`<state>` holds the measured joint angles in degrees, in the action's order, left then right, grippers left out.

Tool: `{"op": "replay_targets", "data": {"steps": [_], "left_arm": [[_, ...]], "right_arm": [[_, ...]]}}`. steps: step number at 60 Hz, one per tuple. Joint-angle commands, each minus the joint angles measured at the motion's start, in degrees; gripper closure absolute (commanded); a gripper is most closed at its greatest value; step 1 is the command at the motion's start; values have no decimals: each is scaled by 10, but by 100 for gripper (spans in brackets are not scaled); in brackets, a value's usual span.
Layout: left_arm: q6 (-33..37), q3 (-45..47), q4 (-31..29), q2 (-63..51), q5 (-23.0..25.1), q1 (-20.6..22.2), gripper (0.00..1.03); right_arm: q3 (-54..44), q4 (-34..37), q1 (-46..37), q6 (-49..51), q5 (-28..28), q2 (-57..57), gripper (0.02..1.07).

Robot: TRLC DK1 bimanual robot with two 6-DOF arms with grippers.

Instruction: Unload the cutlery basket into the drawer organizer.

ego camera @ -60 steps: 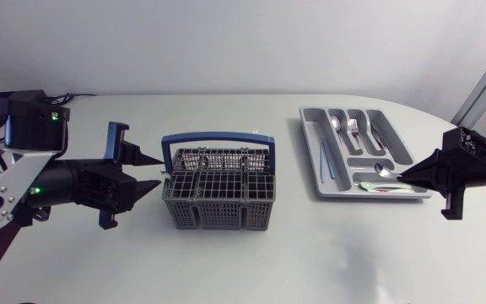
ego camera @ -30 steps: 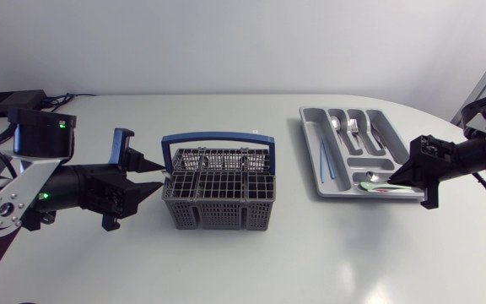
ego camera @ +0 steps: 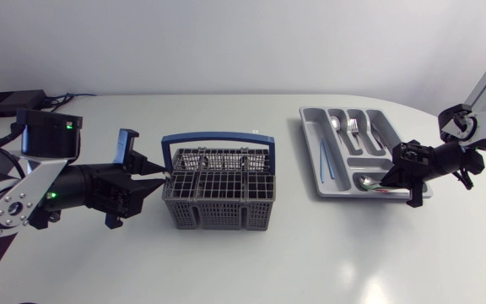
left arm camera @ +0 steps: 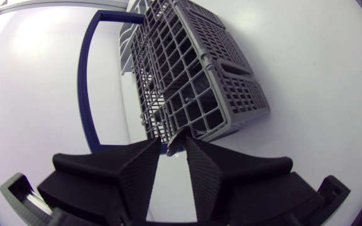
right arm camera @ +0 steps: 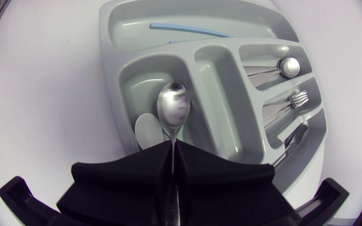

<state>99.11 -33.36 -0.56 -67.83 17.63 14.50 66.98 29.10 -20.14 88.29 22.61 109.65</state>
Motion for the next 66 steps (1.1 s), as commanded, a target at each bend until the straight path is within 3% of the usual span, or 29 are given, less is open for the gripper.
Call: {"op": "replay_targets", "data": {"steps": [1, 16, 20, 22, 25, 28, 52, 66], "left_arm": [[26, 13, 11, -14, -2, 4, 75], [26, 13, 16, -17, -2, 3, 79], [26, 13, 16, -16, -2, 2, 79], [26, 12, 16, -16, -2, 2, 79], [27, 11, 16, -16, -2, 2, 83], [28, 11, 17, -17, -3, 1, 85], [46, 8, 19, -34, -15, 5, 85], [57, 7, 27, -34, -23, 5, 90]], "right_arm": [[3, -13, 7, 0, -7, 14, 101], [2, -31, 11, 2, -16, 10, 98], [-1, -39, 12, 0, -20, 7, 73], [-5, -44, 13, -3, -24, 0, 49], [-12, -48, 13, -11, -26, -13, 21], [-19, -49, 14, -15, -25, -28, 12], [-125, -53, 29, -3, -15, -155, 8], [-162, -49, 43, -2, -11, -205, 8]]}}
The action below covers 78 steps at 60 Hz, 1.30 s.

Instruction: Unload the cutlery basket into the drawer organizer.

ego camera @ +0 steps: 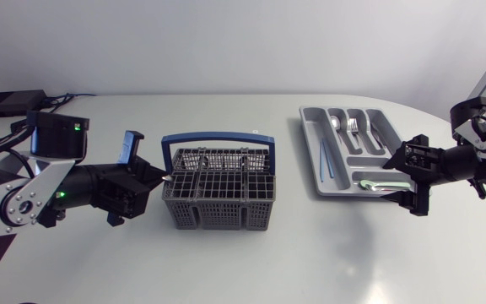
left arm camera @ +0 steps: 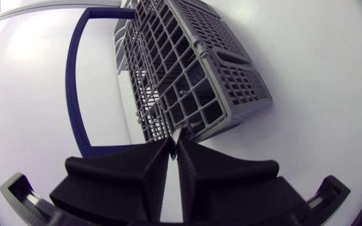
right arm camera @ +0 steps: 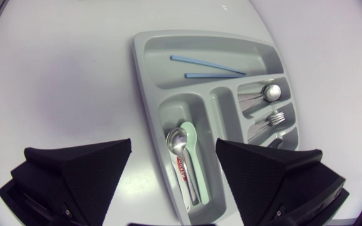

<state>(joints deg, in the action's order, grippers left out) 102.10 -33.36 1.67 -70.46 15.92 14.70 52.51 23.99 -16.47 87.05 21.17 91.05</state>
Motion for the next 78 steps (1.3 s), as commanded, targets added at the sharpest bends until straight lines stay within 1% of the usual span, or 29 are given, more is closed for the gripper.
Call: {"op": "replay_targets", "data": {"steps": [1, 13, 23, 39, 52, 66, 78], "left_arm": [[28, 7, 5, -8, -7, 2, 90], [29, 6, 9, -6, -15, 2, 92], [27, 4, 7, 8, -17, 5, 96], [26, -9, -25, 42, -16, 7, 96], [25, -21, -35, 65, -14, 9, 96], [22, -30, -46, 83, -13, 9, 96], [22, -47, -71, 101, -12, 8, 96]], "right_arm": [[-18, 2, 7, 9, 5, -22, 8], [-36, 4, 21, 2, 6, -54, 8], [-46, 5, 28, -3, 7, -74, 8], [-58, 14, 35, -5, 12, -97, 8], [-75, 15, 44, -6, 12, -113, 8], [-96, 33, 58, -7, 13, -155, 8], [-108, 52, 76, -13, 13, -192, 8]]}}
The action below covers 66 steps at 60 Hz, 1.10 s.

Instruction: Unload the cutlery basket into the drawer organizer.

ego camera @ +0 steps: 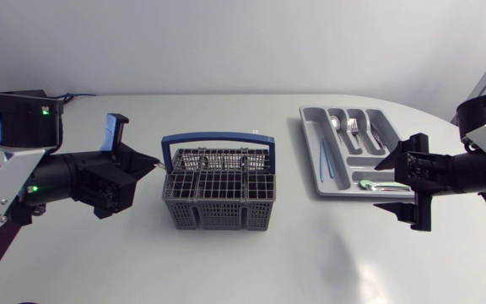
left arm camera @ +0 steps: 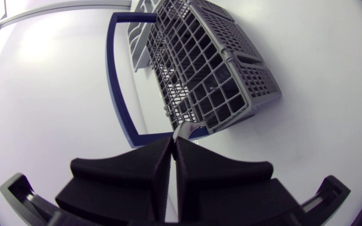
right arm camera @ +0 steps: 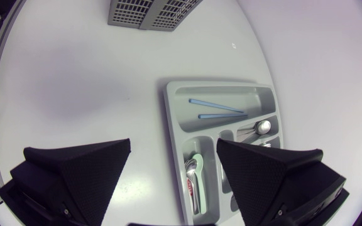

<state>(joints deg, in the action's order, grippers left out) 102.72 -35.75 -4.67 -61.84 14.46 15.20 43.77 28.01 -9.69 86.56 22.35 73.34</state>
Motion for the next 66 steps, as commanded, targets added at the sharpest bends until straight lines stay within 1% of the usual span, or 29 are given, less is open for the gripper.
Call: {"op": "replay_targets", "data": {"steps": [1, 18, 31, 44, 55, 58, 60, 66], "left_arm": [[17, -24, -10, 16, 2, 3, 96], [28, -57, -65, 48, 6, -13, 96], [37, -91, -107, 65, 7, -20, 96], [49, -119, -161, 86, 14, -29, 96], [48, -146, -213, 98, 16, -28, 96], [29, -172, -246, 97, 19, -26, 96], [4, -190, -264, 93, 21, -22, 96], [-105, -250, -308, 72, 20, 2, 96]], "right_arm": [[-22, 13, 9, -8, 2, -17, 8], [-52, 23, 39, -18, -1, -70, 8], [-61, 28, 42, -19, -2, -84, 8], [-65, 39, 45, -22, -1, -107, 8], [-69, 42, 59, -39, 2, -131, 8], [-67, 42, 67, -54, 6, -145, 8], [-66, 42, 75, -70, 12, -157, 8], [-74, 33, 120, -144, 20, -217, 8]]}}
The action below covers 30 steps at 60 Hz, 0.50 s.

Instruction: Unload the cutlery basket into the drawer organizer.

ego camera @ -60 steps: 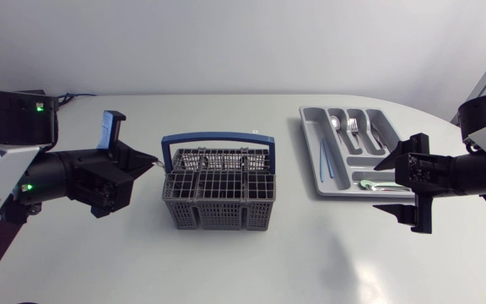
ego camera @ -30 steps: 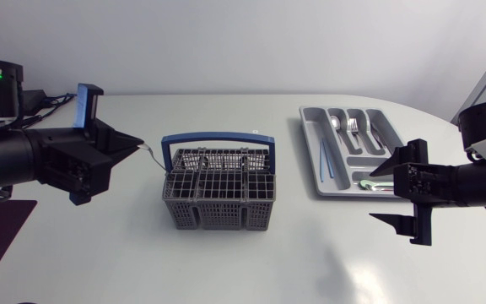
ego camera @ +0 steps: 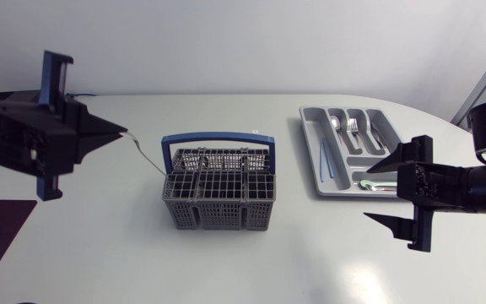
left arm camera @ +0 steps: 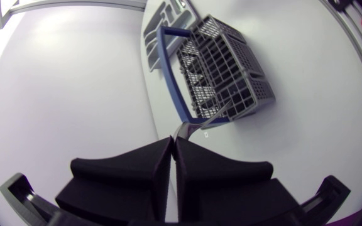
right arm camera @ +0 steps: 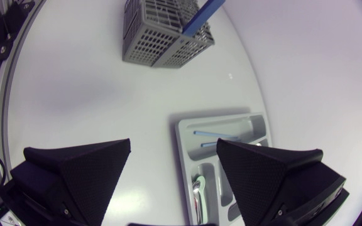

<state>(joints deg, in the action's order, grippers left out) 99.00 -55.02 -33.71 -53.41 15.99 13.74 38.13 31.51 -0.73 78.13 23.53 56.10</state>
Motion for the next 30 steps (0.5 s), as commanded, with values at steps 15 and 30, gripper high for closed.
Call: {"op": "replay_targets", "data": {"steps": [15, 30], "left_arm": [[-432, -177, -24, -113, -73, 147, 96], [-680, -229, -28, -213, -80, 181, 96]], "right_arm": [[-22, -92, 191, -300, -44, -133, 8], [-28, -173, 343, -392, -194, -134, 13]]}}
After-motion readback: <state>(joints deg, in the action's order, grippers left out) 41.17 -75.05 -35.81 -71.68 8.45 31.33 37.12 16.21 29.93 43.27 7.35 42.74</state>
